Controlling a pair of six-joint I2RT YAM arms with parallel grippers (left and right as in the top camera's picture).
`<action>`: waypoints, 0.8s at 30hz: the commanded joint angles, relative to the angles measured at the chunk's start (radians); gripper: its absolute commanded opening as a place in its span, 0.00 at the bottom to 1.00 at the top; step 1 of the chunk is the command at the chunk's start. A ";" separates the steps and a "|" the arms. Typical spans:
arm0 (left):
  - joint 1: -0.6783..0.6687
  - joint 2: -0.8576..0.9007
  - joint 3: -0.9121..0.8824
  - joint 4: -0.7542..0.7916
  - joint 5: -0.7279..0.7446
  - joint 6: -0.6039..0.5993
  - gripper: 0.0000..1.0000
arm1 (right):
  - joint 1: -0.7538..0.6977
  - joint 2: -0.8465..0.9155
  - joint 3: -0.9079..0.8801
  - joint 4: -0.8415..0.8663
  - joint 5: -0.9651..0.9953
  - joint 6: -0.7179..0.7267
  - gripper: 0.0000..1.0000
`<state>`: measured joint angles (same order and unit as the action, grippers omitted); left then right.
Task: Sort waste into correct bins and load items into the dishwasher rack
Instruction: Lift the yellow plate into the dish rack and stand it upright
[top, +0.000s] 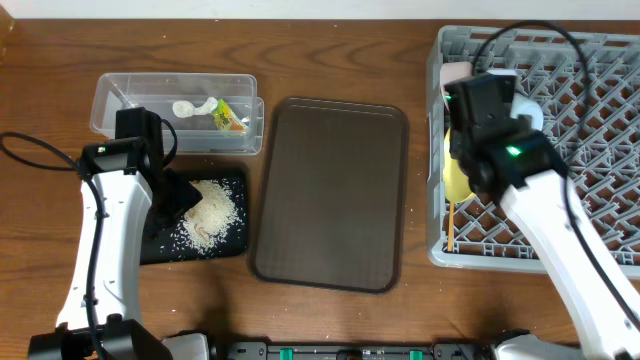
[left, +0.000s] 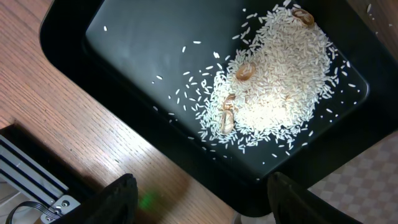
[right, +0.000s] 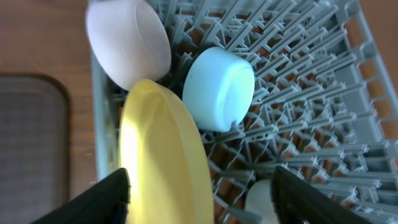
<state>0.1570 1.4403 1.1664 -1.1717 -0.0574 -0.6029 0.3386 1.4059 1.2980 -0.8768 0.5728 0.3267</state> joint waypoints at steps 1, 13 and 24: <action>0.005 -0.003 0.006 -0.006 -0.002 -0.008 0.70 | -0.012 -0.108 0.001 -0.055 -0.073 0.098 0.80; -0.129 -0.003 0.006 0.017 0.126 0.248 0.70 | -0.172 -0.188 -0.011 -0.285 -0.605 0.030 0.99; -0.326 -0.003 0.006 -0.152 0.125 0.359 0.88 | -0.224 -0.188 -0.103 -0.287 -0.705 -0.081 0.99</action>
<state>-0.1608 1.4403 1.1664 -1.2903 0.0692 -0.2859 0.1280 1.2163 1.2346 -1.1595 -0.0875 0.2932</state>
